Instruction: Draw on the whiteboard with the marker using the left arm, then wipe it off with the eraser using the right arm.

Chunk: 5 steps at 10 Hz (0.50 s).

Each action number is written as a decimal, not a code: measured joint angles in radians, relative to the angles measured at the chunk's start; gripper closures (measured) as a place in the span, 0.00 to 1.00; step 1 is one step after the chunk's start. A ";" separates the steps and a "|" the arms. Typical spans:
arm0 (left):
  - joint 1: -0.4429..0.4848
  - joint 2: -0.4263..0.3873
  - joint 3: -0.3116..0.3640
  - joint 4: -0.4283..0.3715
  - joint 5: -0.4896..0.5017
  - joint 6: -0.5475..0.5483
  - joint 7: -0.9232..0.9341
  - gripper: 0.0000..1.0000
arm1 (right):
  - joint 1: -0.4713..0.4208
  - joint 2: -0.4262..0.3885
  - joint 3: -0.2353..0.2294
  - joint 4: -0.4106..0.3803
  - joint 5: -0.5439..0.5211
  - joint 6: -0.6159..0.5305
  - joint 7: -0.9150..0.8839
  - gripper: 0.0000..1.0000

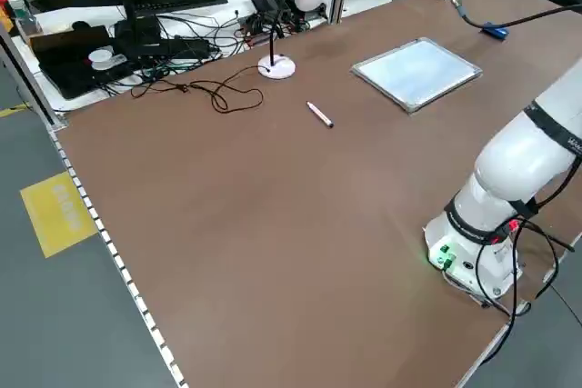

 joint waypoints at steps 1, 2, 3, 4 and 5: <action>0.000 0.000 0.000 0.000 0.000 0.000 0.000 0.00 | 0.006 -0.001 0.000 0.033 0.001 -0.039 0.003 0.00; 0.000 0.000 0.000 0.000 0.000 0.000 0.000 0.00 | 0.016 -0.001 -0.001 0.059 0.001 -0.077 0.018 0.00; 0.000 0.000 0.000 0.000 0.000 0.000 0.000 0.00 | 0.028 -0.001 -0.001 0.077 0.001 -0.105 0.043 0.00; 0.000 0.000 0.000 0.000 0.000 -0.001 0.000 0.00 | 0.041 -0.001 -0.005 0.088 0.001 -0.117 0.061 0.00; 0.000 0.000 0.000 0.000 0.000 -0.001 0.000 0.00 | 0.049 -0.001 -0.008 0.094 0.001 -0.122 0.070 0.00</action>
